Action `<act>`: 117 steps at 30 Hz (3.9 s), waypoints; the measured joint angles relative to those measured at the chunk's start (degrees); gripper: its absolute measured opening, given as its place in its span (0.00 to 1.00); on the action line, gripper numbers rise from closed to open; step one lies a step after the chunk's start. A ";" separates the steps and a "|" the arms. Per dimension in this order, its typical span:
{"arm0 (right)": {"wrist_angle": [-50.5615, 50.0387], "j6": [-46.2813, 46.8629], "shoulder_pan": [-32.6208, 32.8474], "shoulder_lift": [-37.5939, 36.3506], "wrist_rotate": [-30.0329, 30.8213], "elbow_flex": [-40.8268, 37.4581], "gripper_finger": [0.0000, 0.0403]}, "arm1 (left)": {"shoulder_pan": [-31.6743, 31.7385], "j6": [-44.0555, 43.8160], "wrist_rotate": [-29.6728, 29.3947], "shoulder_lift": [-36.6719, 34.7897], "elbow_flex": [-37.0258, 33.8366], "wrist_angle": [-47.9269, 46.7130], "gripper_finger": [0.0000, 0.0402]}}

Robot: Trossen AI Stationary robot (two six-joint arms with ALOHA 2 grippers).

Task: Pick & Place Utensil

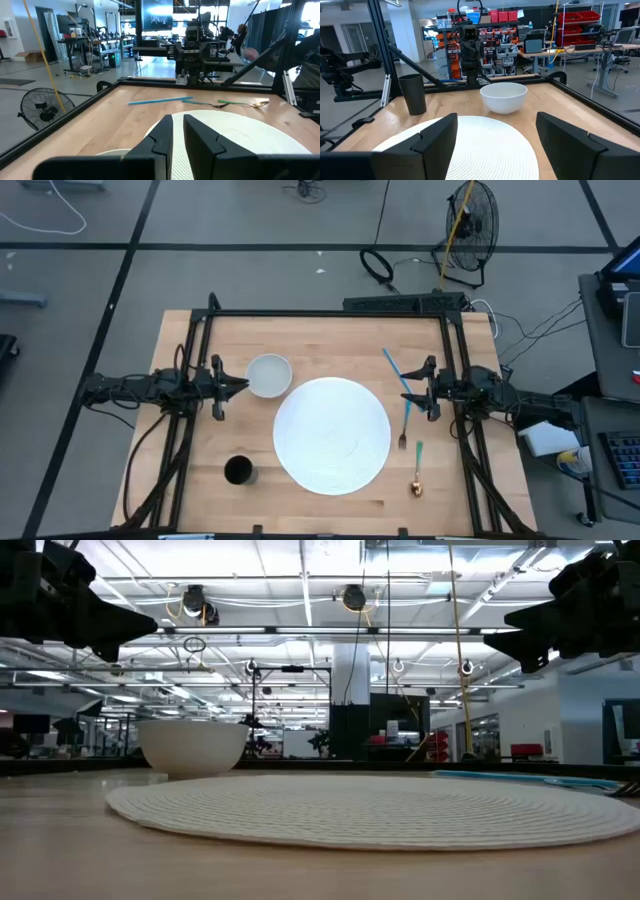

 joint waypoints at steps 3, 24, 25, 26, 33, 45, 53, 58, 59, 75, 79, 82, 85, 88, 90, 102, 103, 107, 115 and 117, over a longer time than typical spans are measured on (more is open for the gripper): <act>0.00 0.00 0.01 0.00 -0.01 0.00 0.66 | 0.00 0.00 0.01 -0.02 0.00 -0.01 0.13; 0.00 0.00 -0.01 0.01 0.00 0.01 0.66 | 0.01 0.00 -0.01 -0.01 0.01 0.00 0.13; 0.00 0.00 0.00 0.00 0.00 0.01 0.66 | 0.02 0.00 0.01 0.00 0.00 0.01 0.13; 0.00 0.00 0.01 0.00 -0.01 0.00 0.66 | 0.01 0.00 0.01 -0.01 0.00 0.01 0.13; 0.00 0.00 0.01 0.00 0.00 0.01 0.66 | 0.02 0.00 -0.01 -0.02 0.00 0.01 0.13; 0.00 0.00 -0.01 0.00 0.01 0.02 0.66 | 0.02 0.00 0.01 -0.02 0.02 -0.01 0.13; 0.00 0.00 -0.01 0.00 0.01 0.00 0.66 | 0.02 0.00 0.01 0.00 0.00 -0.01 0.13; 0.00 0.00 0.00 0.00 -0.01 0.00 0.66 | 0.01 0.00 -0.01 -0.02 0.00 0.00 0.13; 0.00 0.00 -0.01 0.00 0.01 0.00 0.66 | 0.01 0.00 0.01 0.00 0.00 -0.01 0.13; 0.00 0.00 0.00 0.01 0.00 0.00 0.66 | 0.01 -0.67 0.01 0.00 0.00 0.50 0.13; 0.00 0.00 0.00 0.02 -0.01 0.02 0.66 | 0.00 -5.15 0.01 0.00 0.02 1.17 0.13; 0.00 0.00 0.00 0.01 0.00 0.01 0.66 | 0.01 -9.71 0.46 0.00 0.00 2.18 0.13; 0.35 0.00 0.01 0.02 -0.01 0.00 0.66 | 0.01 -10.80 0.55 0.00 0.01 2.27 0.13; 2.35 0.00 -0.01 0.04 -0.23 0.00 0.66 | 0.00 -9.93 0.24 0.00 0.01 2.26 0.13; 4.39 -0.01 -0.01 0.00 -0.10 0.02 0.66 | 0.00 -8.55 -0.83 0.00 0.00 2.17 0.13; 8.55 2.16 -0.01 0.04 1.45 0.00 0.66 | 0.00 -7.32 -4.73 0.00 0.00 1.80 0.13; 8.56 2.16 -0.01 0.04 1.47 0.00 0.66 | 0.00 -7.30 -5.19 0.00 0.00 1.78 0.13; 9.18 -1.70 -0.03 0.02 3.06 0.00 0.66 | 0.00 -4.98 -6.04 0.00 0.00 1.78 0.13; 9.57 2.48 -0.01 0.02 3.21 0.00 0.66 | 0.02 -5.26 -5.58 0.00 0.00 0.35 0.13; 9.57 2.36 -0.08 0.02 3.22 0.00 0.66 | 0.02 -4.68 -6.68 0.00 0.00 -0.10 0.13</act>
